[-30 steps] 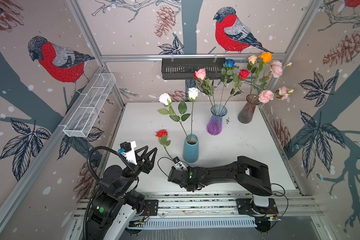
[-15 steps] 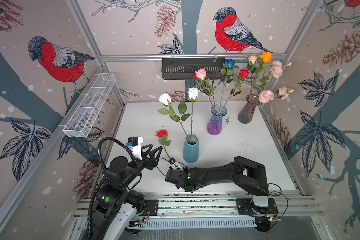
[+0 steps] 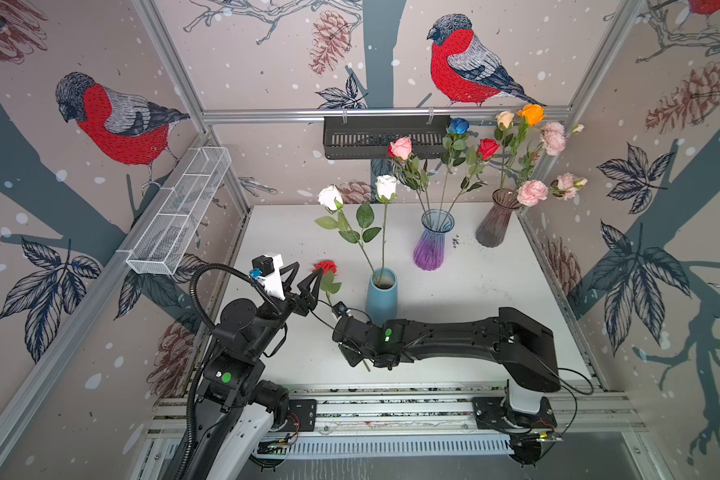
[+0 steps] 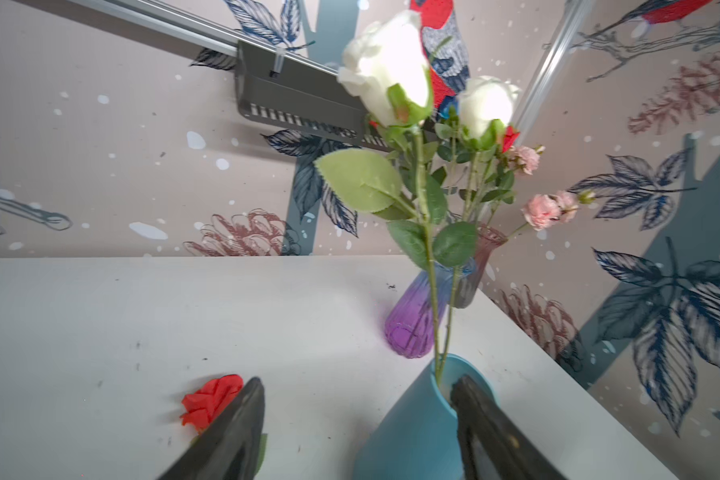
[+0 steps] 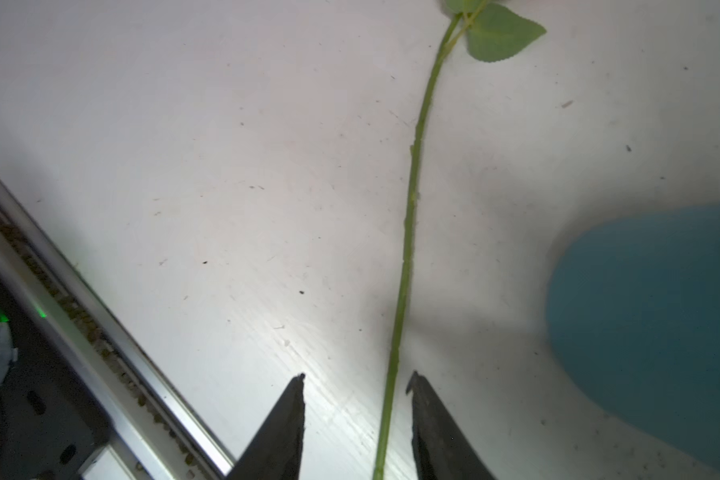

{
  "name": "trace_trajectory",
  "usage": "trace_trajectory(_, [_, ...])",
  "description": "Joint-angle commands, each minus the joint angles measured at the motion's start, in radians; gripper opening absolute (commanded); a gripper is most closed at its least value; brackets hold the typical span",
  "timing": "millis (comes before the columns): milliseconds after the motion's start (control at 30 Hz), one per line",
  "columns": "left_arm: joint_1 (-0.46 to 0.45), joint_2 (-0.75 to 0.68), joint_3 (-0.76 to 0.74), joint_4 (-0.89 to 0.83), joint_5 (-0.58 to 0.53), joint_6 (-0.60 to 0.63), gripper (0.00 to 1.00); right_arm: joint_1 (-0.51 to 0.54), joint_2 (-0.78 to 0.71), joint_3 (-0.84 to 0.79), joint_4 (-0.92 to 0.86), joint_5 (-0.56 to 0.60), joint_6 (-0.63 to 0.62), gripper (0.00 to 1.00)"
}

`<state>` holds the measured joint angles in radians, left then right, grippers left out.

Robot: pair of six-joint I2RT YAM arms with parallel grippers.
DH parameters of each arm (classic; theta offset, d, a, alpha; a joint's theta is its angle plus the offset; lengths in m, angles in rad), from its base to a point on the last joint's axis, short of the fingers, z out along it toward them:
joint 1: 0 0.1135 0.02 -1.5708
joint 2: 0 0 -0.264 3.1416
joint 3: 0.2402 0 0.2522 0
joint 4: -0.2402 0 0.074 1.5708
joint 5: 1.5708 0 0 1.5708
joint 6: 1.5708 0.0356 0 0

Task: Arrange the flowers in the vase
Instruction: 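Close the right gripper around the red rose stem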

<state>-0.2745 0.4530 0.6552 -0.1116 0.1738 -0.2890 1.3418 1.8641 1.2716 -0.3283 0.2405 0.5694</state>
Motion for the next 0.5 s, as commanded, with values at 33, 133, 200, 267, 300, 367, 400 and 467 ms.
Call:
trace_trajectory(33, [0.038,-0.030,-0.044,0.118,0.072,-0.013,0.74,0.005,0.069,0.036,-0.056,0.018,0.006,0.42])
trace_trajectory(133, [0.041,-0.019,-0.055,0.138,0.116,-0.017,0.74,0.009,0.123,0.051,-0.063,0.049,0.037,0.40])
trace_trajectory(200, [0.041,-0.002,-0.046,0.123,0.114,-0.023,0.75,0.012,0.153,0.068,-0.082,0.078,0.058,0.37])
trace_trajectory(267, [0.044,0.011,-0.046,0.125,0.128,-0.027,0.75,0.014,0.174,0.085,-0.104,0.101,0.074,0.36])
trace_trajectory(300, [0.047,0.016,-0.045,0.127,0.135,-0.028,0.75,0.014,0.180,0.090,-0.111,0.107,0.078,0.35])
trace_trajectory(367, [0.052,0.017,-0.046,0.129,0.138,-0.032,0.75,0.014,0.183,0.093,-0.118,0.114,0.083,0.35])
trace_trajectory(400, [0.053,0.015,-0.048,0.130,0.139,-0.034,0.75,0.014,0.181,0.089,-0.117,0.111,0.083,0.34])
trace_trajectory(467, [0.055,0.010,-0.048,0.130,0.137,-0.034,0.75,0.014,0.180,0.084,-0.114,0.101,0.083,0.33])
